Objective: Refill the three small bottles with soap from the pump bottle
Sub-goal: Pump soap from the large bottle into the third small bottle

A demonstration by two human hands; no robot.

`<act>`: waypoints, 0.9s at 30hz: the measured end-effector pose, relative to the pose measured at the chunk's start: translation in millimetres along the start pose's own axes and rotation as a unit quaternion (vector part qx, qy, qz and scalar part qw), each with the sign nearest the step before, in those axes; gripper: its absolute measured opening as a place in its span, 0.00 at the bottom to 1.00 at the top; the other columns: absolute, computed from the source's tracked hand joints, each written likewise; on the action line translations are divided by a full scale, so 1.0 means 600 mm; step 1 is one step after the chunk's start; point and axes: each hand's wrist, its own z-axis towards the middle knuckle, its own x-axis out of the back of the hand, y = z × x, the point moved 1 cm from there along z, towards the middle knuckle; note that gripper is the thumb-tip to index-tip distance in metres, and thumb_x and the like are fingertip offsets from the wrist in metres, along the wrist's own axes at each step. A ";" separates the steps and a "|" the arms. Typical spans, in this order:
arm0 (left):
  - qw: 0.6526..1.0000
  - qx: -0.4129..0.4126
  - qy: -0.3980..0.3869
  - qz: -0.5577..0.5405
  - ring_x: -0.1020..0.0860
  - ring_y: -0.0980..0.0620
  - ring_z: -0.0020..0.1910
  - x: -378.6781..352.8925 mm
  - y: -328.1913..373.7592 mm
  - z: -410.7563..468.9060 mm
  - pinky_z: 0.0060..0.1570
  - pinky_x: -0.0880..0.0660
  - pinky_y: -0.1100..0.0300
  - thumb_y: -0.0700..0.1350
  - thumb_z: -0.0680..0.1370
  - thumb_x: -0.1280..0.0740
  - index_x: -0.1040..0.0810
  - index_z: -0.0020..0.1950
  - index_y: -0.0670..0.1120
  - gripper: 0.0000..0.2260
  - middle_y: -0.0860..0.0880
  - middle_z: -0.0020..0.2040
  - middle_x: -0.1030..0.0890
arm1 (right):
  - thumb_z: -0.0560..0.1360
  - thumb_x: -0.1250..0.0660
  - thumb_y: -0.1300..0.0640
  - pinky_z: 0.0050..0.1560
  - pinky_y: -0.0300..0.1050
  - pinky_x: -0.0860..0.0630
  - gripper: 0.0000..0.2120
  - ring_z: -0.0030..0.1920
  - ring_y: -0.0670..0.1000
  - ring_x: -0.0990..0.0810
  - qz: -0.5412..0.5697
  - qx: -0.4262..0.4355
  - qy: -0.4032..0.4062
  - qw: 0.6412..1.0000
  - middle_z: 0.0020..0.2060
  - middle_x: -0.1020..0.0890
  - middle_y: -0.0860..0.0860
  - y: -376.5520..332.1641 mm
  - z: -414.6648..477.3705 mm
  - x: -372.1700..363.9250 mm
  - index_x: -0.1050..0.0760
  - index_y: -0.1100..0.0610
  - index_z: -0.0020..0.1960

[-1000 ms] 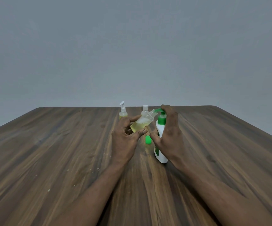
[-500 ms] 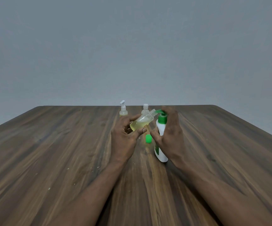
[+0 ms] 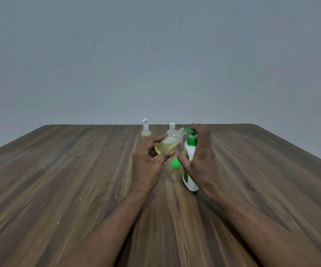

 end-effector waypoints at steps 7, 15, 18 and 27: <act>1.000 0.006 0.003 -0.003 0.17 0.47 0.52 0.000 -0.004 -0.001 0.52 0.19 0.45 0.36 0.70 0.20 0.18 0.57 0.56 0.21 0.50 0.54 0.16 | 0.71 0.26 0.60 0.49 0.22 0.35 0.28 0.53 0.31 0.30 0.008 -0.003 0.013 1.000 0.56 0.31 0.44 0.001 -0.001 -0.002 0.36 0.52 0.65; 1.000 -0.005 0.003 0.005 0.17 0.48 0.52 0.000 -0.001 0.000 0.52 0.18 0.48 0.38 0.70 0.20 0.19 0.57 0.61 0.23 0.50 0.54 0.16 | 0.71 0.26 0.61 0.55 0.20 0.36 0.36 0.62 0.29 0.35 -0.012 0.000 -0.007 1.000 0.68 0.33 0.53 0.000 0.000 -0.001 0.39 0.58 0.74; 1.000 -0.007 0.004 0.002 0.17 0.48 0.53 0.000 0.001 0.000 0.53 0.18 0.47 0.38 0.70 0.20 0.19 0.57 0.60 0.23 0.50 0.54 0.16 | 0.71 0.26 0.61 0.55 0.21 0.36 0.36 0.60 0.31 0.34 -0.006 0.000 -0.011 1.000 0.67 0.32 0.53 0.000 -0.001 0.001 0.39 0.57 0.73; 1.000 -0.002 0.006 0.006 0.17 0.49 0.52 0.001 -0.001 0.000 0.52 0.19 0.46 0.37 0.70 0.20 0.19 0.57 0.59 0.22 0.50 0.55 0.16 | 0.71 0.35 0.52 0.51 0.21 0.37 0.24 0.53 0.30 0.31 0.010 0.006 0.014 1.000 0.54 0.32 0.44 -0.004 0.000 0.001 0.36 0.54 0.64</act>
